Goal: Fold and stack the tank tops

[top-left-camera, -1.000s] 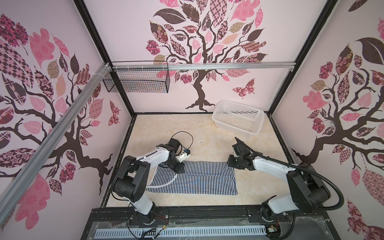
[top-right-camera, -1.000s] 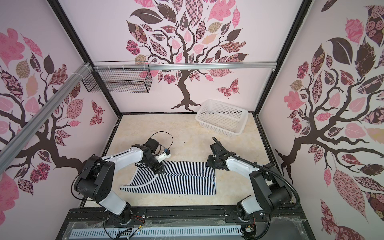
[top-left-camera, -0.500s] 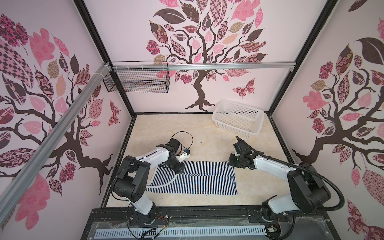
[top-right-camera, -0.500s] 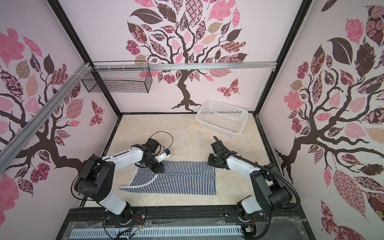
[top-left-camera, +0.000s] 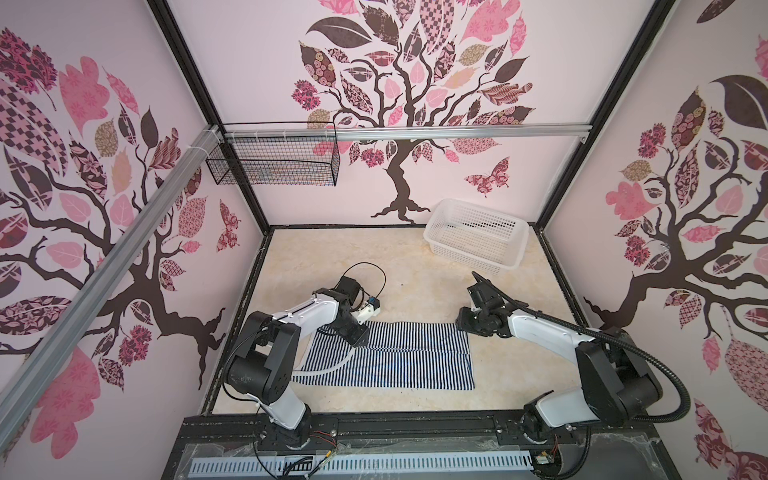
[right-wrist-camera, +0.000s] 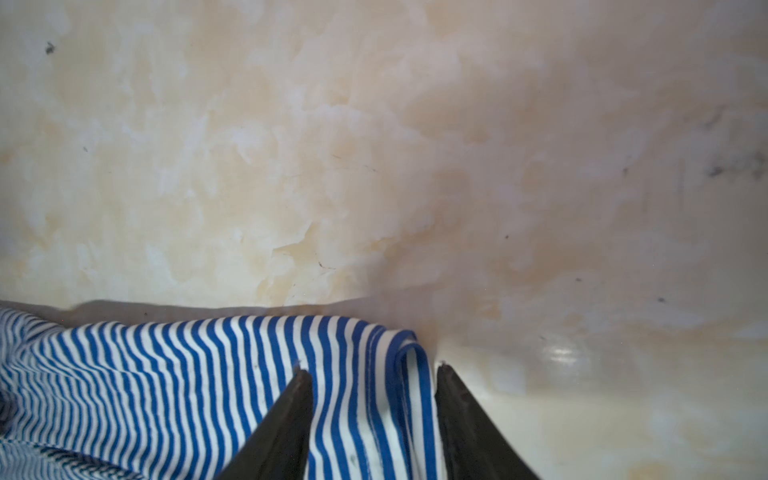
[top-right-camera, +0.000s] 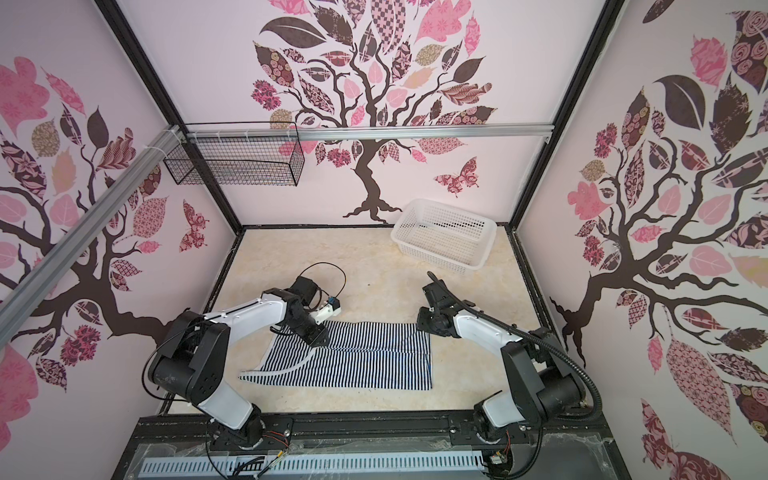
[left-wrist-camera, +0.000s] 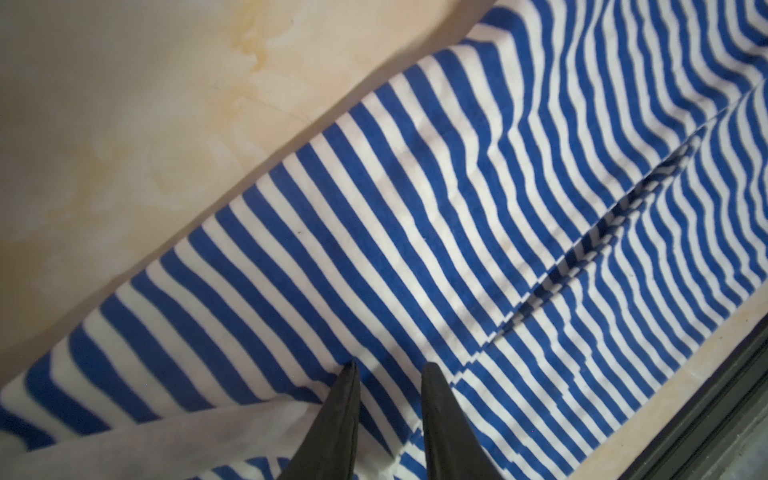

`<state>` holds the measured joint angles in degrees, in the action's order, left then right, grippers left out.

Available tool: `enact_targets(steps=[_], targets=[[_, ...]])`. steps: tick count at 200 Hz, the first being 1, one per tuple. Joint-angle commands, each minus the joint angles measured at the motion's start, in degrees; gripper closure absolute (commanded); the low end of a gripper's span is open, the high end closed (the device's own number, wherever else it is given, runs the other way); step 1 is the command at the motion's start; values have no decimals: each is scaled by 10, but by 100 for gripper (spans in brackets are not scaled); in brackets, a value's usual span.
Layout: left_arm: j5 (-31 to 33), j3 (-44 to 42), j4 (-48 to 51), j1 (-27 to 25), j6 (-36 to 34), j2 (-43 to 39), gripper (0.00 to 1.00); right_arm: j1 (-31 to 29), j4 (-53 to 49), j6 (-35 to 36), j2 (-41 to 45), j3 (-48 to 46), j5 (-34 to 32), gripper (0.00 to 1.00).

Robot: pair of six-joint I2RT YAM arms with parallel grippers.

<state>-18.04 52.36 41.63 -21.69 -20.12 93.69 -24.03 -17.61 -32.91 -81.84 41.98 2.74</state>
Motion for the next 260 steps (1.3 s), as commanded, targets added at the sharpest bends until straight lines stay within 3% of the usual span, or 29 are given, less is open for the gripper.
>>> enact_targets(steps=[1, 30, 57, 78, 150, 187, 260], targets=[[1, -1, -4, 1, 5, -3, 70, -20, -36, -17, 69, 5, -10, 46], [2, -2, -4, 1, 6, -11, 70, -72, -53, -48, 116, -5, -4, 56], [3, -1, -8, 1, 9, -10, 70, -75, -34, -62, 130, -45, 15, 76], [5, -1, -12, 1, 12, -6, 70, -74, -21, -66, 127, -71, 29, 83], [30, -2, -23, 10, 23, -18, 70, -74, 7, -67, 94, -128, 36, 84], [15, 27, -4, 75, 19, -54, 69, -74, -35, -65, 131, -112, 8, 84], [69, 100, -5, 193, 2, -70, 58, -77, -20, -84, 171, -82, 69, 75]])
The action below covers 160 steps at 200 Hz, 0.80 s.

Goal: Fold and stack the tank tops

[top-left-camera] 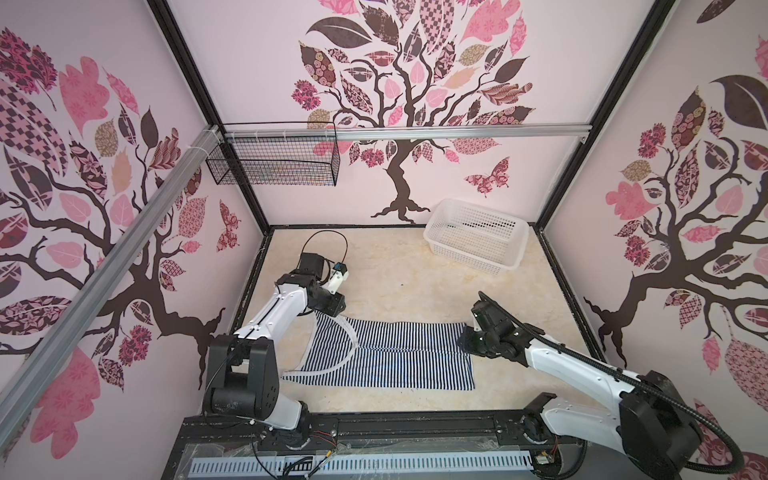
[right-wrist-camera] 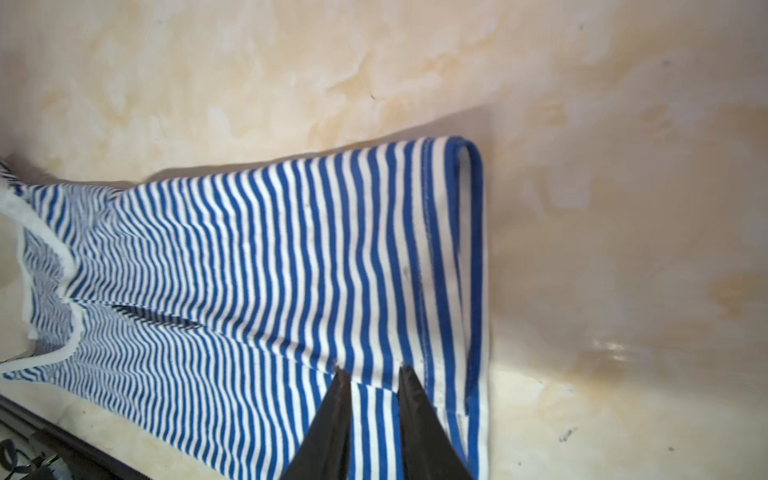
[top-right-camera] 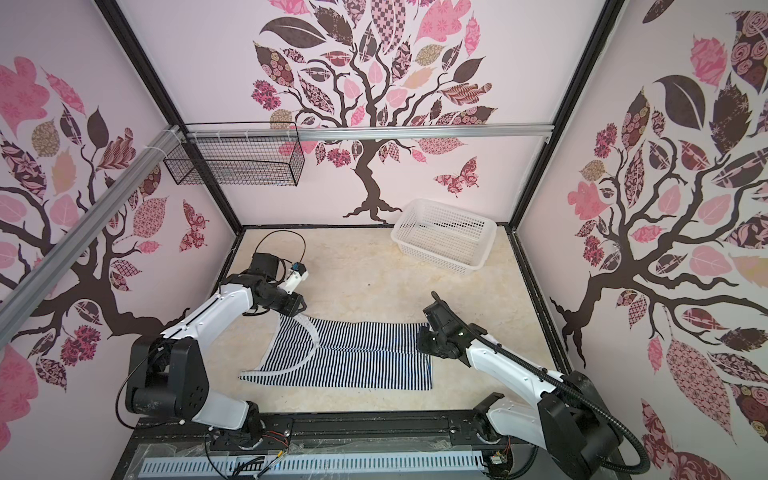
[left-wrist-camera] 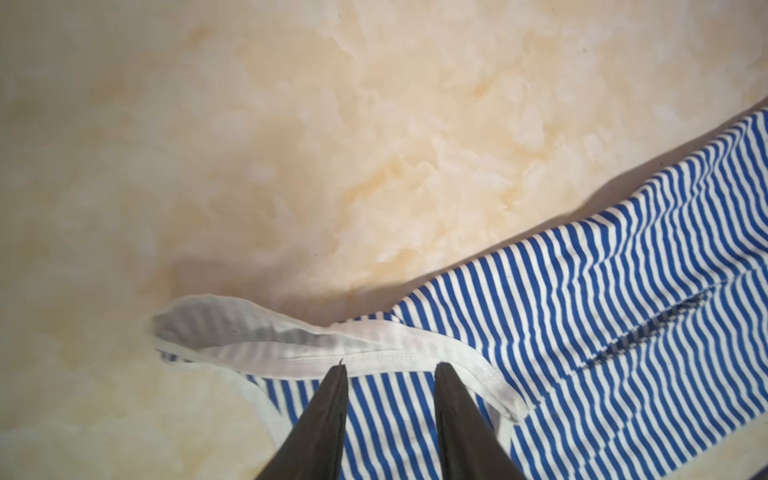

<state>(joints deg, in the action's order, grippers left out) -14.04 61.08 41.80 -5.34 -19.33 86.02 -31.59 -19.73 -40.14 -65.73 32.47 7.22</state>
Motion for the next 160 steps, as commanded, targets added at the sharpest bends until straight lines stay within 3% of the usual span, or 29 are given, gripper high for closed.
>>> enact_targets(steps=[1, 63, 160], targets=[[29, 13, -7, 31, -6, 8, 57, -1, 2, -11, 10, 13, 25, 75], [35, 54, -17, 127, -10, 84, 54, -36, 41, -26, -34, 4, 24, 75], [43, 88, -31, 133, -10, 151, 54, -51, 82, -35, -91, -29, 15, 77]])
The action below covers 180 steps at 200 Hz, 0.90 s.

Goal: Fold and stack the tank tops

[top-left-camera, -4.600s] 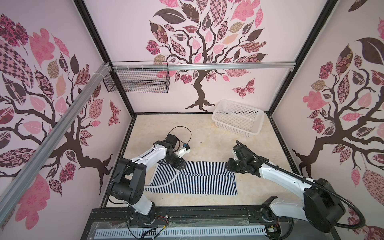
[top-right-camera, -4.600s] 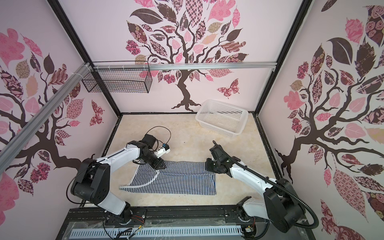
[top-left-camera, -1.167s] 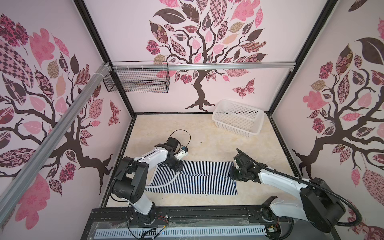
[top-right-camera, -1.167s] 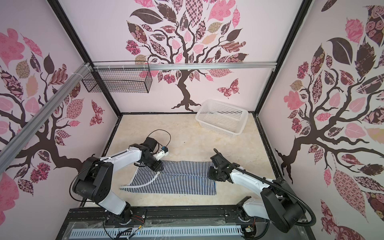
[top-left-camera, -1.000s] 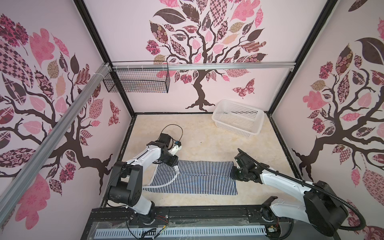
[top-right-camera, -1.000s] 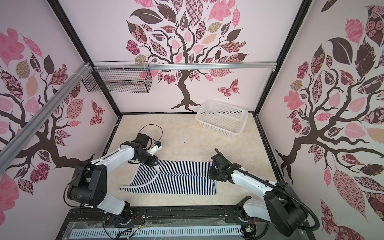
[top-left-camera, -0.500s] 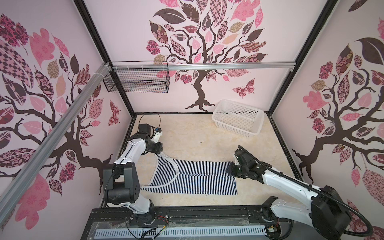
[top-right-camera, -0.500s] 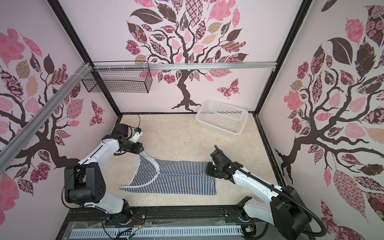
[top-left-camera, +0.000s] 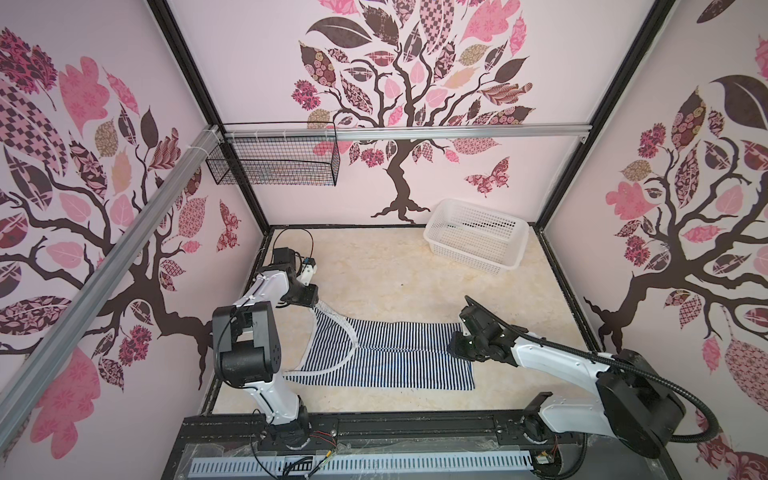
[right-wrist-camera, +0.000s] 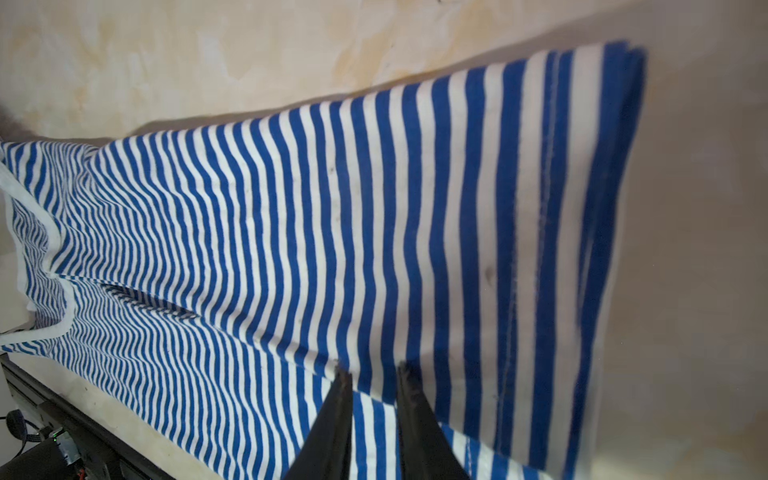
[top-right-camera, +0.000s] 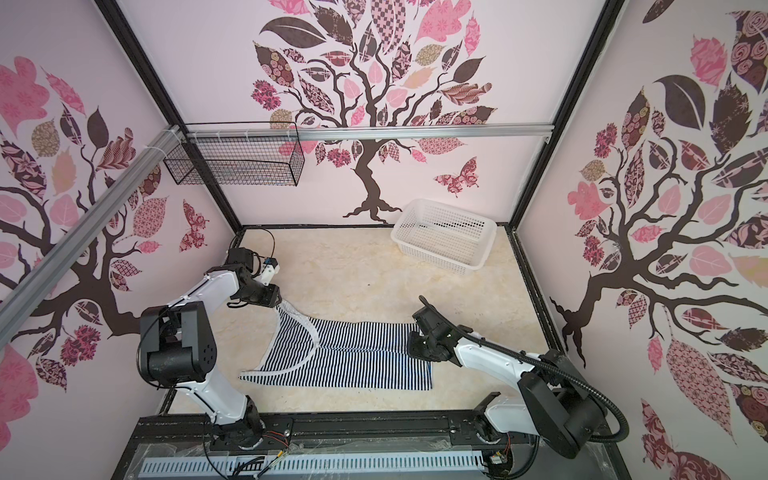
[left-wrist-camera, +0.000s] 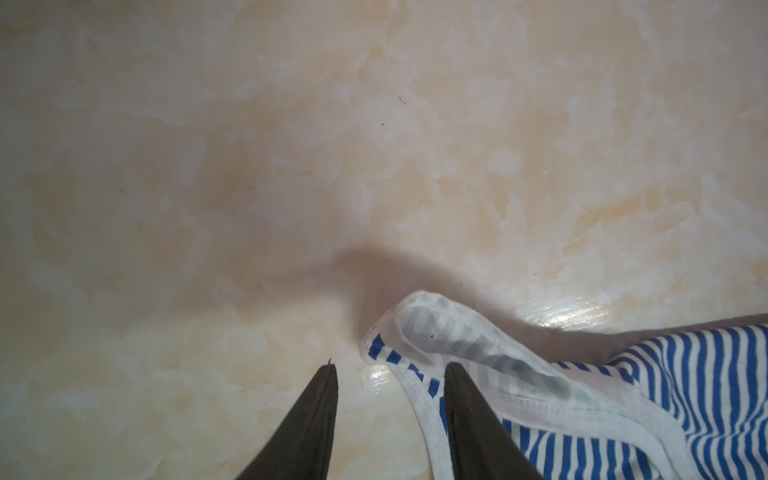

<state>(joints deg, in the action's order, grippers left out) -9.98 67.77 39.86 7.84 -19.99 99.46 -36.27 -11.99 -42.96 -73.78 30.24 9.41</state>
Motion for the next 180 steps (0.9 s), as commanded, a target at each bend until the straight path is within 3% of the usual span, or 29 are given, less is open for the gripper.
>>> enact_targets(steps=[1, 60, 180], targets=[[2, 22, -11, 1, -3, 17, 54, -5, 5, -7, -10, -7, -7, 78], [-9, 59, 8, 1, -1, 58, 56, -6, 3, -9, -9, -11, -15, 78], [-28, 47, 31, 1, -21, 65, 67, -6, 7, -7, -23, -6, -16, 80]])
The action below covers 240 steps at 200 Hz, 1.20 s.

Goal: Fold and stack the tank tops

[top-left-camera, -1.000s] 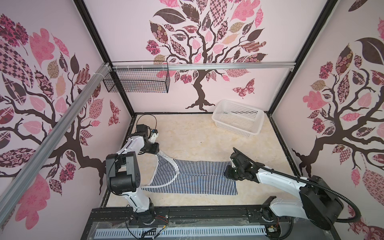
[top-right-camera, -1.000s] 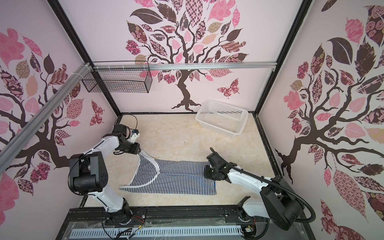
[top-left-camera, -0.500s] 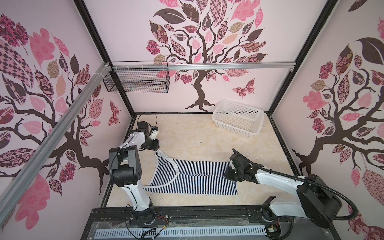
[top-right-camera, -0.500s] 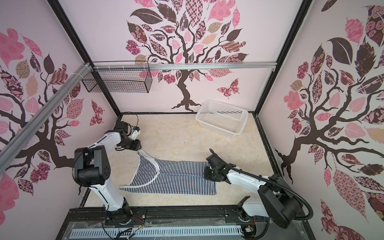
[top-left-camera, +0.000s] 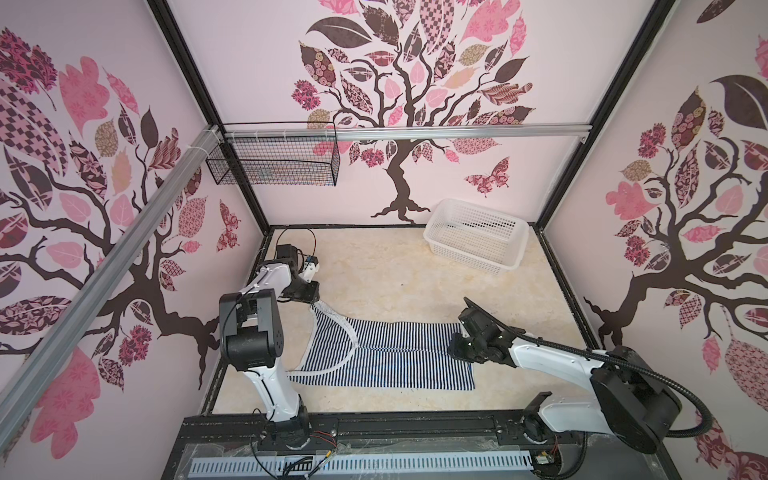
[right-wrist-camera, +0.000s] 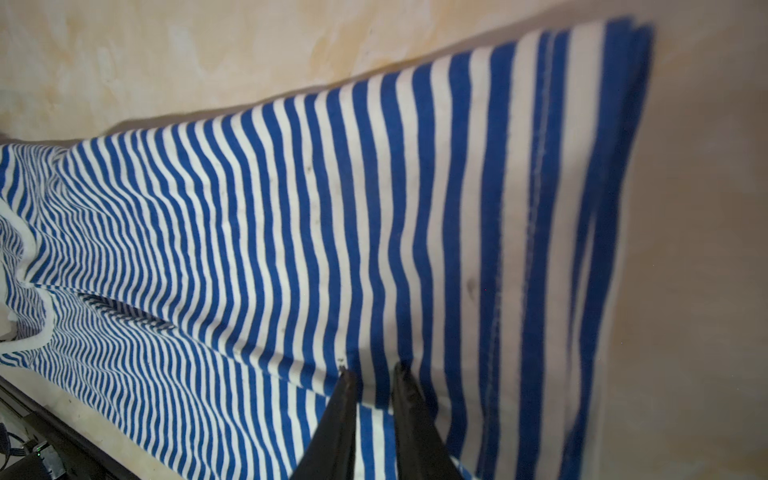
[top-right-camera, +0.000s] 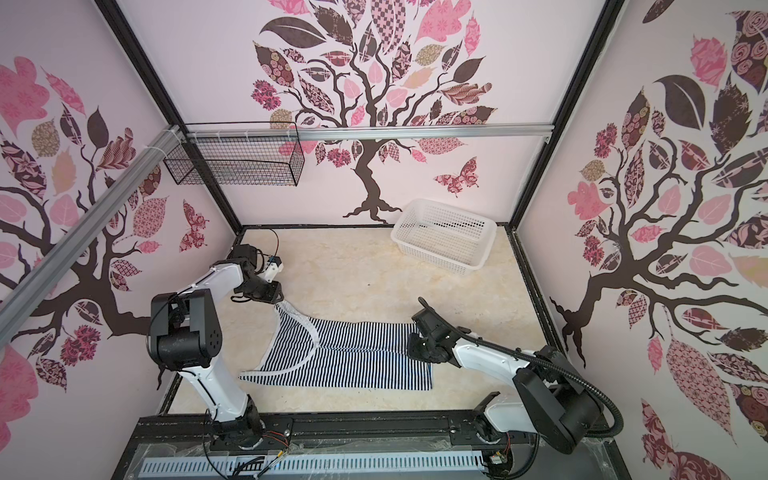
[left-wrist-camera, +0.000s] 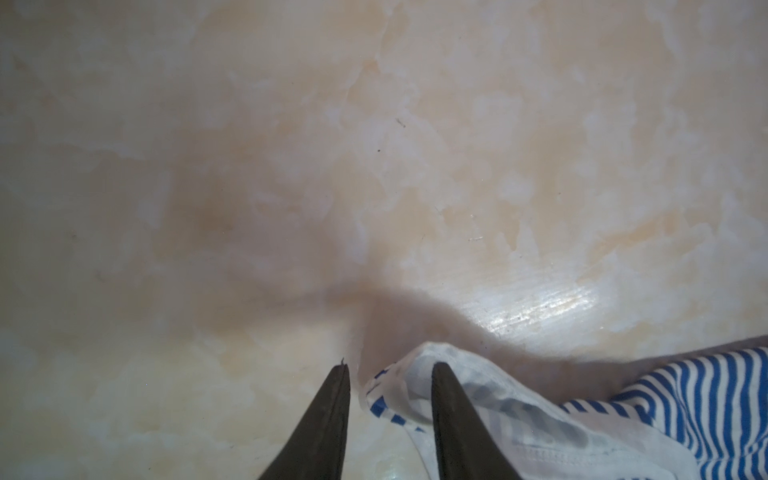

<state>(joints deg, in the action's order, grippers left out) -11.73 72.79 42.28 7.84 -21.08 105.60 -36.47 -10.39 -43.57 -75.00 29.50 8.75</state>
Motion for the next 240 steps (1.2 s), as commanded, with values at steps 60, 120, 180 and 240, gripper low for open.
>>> enact_targets(steps=[60, 120, 180, 240], targets=[[-11, -4, 13, 1, -13, -2, 88, -4, -15, 0, -7, 1, -12, 80], [-8, -49, -4, 1, -13, -64, 100, -4, -14, -2, -8, -10, -15, 81], [17, -124, -52, 1, -3, -162, 100, -4, -15, -5, -2, -23, -17, 81], [50, -186, -102, 4, -3, -215, 100, -4, -16, -12, 11, -43, -22, 81]])
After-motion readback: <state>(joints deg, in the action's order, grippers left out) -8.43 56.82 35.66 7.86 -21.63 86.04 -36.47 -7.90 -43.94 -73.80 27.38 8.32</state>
